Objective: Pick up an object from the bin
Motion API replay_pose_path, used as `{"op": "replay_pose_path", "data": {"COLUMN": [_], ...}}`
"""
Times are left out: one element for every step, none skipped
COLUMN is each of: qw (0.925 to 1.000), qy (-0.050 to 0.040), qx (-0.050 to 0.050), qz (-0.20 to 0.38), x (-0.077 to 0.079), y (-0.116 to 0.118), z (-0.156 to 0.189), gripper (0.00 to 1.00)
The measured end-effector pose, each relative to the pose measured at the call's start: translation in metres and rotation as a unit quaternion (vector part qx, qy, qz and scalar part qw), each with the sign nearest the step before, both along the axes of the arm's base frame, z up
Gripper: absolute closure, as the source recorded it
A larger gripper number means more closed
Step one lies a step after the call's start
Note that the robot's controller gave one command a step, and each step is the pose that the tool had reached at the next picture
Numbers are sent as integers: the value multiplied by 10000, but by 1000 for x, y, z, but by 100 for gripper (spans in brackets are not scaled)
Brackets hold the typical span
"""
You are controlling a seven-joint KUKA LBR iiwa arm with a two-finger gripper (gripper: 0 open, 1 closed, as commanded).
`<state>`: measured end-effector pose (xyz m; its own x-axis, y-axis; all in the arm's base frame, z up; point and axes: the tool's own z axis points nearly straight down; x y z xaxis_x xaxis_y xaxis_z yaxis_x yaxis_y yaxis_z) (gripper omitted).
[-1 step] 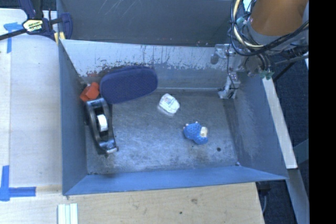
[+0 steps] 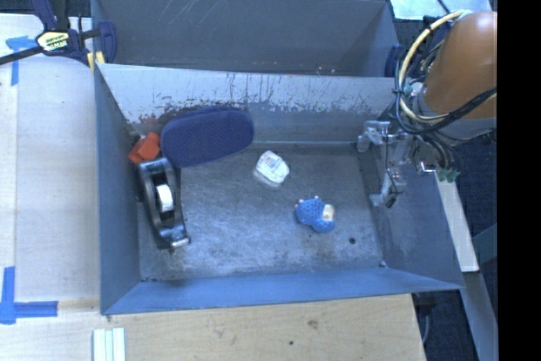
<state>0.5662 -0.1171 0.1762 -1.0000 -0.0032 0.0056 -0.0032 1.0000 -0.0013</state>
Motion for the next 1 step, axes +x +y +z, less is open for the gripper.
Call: {"op": "replay_pose_path", "data": {"qw": [9990], "qy": [9], "qx": [13], "qz": [439], "x": [-24], "y": [67], "z": [-104], "gripper": [0]}}
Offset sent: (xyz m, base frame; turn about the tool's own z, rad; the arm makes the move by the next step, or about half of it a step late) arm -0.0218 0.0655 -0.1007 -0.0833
